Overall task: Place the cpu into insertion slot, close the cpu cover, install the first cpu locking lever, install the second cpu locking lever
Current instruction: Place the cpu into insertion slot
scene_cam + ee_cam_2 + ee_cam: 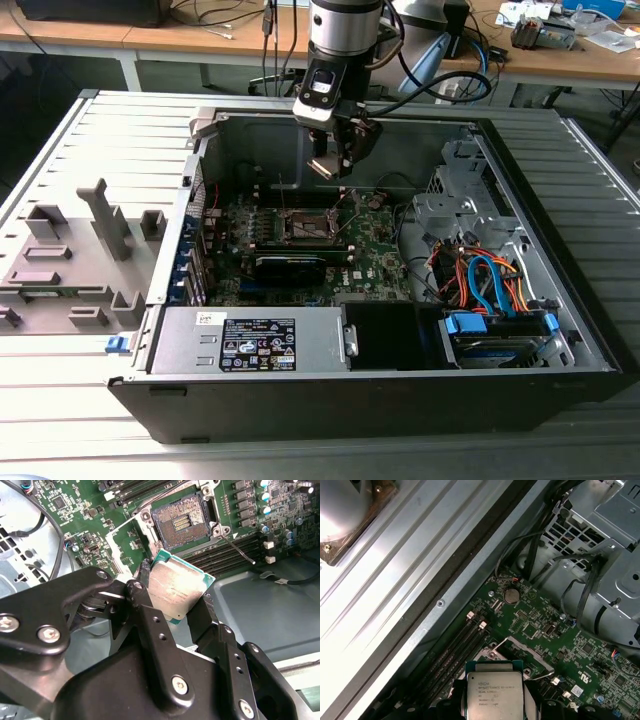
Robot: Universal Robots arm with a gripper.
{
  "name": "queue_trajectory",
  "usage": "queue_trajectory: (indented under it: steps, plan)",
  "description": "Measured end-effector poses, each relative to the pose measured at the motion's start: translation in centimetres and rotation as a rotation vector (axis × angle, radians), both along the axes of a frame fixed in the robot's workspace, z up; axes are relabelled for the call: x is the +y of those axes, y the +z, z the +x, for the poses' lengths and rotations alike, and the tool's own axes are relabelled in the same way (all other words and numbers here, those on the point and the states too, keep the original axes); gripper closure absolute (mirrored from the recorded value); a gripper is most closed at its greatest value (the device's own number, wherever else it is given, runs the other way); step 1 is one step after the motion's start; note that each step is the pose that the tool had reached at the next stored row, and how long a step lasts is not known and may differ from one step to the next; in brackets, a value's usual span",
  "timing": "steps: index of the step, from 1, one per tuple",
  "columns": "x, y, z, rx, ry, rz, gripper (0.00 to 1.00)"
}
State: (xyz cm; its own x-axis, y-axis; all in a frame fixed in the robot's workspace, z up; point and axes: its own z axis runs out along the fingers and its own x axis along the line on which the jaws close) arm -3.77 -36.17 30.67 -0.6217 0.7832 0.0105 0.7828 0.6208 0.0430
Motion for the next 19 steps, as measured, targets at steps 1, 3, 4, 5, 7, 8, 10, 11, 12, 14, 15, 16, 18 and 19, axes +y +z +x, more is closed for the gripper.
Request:
queue_trajectory:
  steps: [1,3,4,5,7,8,10,11,12,14,15,16,18,19]
  plan:
    - [0.00,-0.01,0.00,0.0000,-0.002,0.0000,0.45]
    - [0.00,-0.01,0.00,0.0000,-0.004,0.0000,0.45]
    - [0.00,-0.01,0.00,0.0000,-0.006,-0.0001,0.45]
    - [0.00,-0.02,0.00,0.0000,-0.007,-0.0001,0.45]
    - [0.00,-0.02,0.00,0.0000,-0.010,-0.0001,0.45]
    - [0.00,-0.03,0.00,0.0000,-0.012,-0.0001,0.45]
    - [0.00,-0.04,0.00,0.0000,-0.015,-0.0001,0.45]
    - [0.00,-0.04,0.00,0.0000,-0.016,-0.0002,0.45]
    - [0.00,-0.04,0.00,0.0000,-0.018,-0.0002,0.45]
    - [0.00,-0.05,0.00,0.0000,-0.021,-0.0002,0.45]
    - [0.00,-0.05,0.00,0.0000,-0.022,-0.0002,0.45]
    - [0.00,-0.06,0.00,0.0000,-0.023,-0.0003,0.45]
    - [0.00,-0.06,0.00,0.0000,-0.026,-0.0003,0.45]
    - [0.00,-0.07,0.00,0.0000,-0.027,-0.0003,0.45]
